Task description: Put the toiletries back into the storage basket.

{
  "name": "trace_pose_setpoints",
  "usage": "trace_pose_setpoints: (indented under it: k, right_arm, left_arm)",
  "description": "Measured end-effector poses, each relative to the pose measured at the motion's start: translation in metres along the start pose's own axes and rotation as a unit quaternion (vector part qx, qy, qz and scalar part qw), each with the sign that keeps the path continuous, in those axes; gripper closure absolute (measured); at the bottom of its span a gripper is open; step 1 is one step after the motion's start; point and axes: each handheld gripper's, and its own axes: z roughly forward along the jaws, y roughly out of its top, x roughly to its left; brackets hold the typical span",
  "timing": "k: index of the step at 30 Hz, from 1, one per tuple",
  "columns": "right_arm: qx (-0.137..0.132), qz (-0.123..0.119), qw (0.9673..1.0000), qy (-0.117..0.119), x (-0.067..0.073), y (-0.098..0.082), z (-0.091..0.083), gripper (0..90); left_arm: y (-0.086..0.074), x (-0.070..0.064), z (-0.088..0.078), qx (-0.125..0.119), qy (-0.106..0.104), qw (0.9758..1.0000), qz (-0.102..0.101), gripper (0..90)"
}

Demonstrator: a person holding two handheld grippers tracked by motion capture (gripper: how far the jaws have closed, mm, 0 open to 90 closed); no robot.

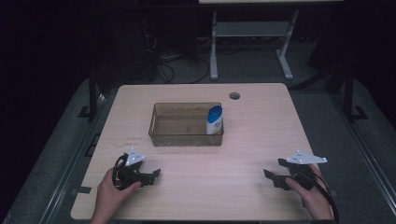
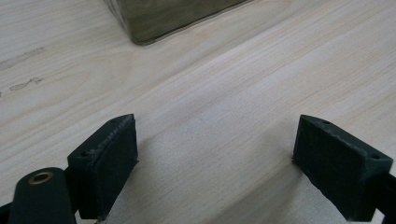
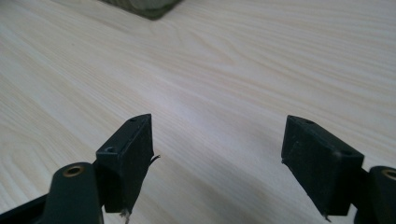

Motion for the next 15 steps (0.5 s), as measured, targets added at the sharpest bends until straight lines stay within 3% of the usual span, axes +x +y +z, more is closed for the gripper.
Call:
trace_pose_setpoints:
  k: [15]
  right_arm:
    - [0.041, -0.002, 0.9984, -0.038, -0.010, -0.024, 0.002, 22.6]
  left_arm:
    - [0.000, 0.000, 0.000, 0.000, 0.000, 1.0000, 0.000, 12.6]
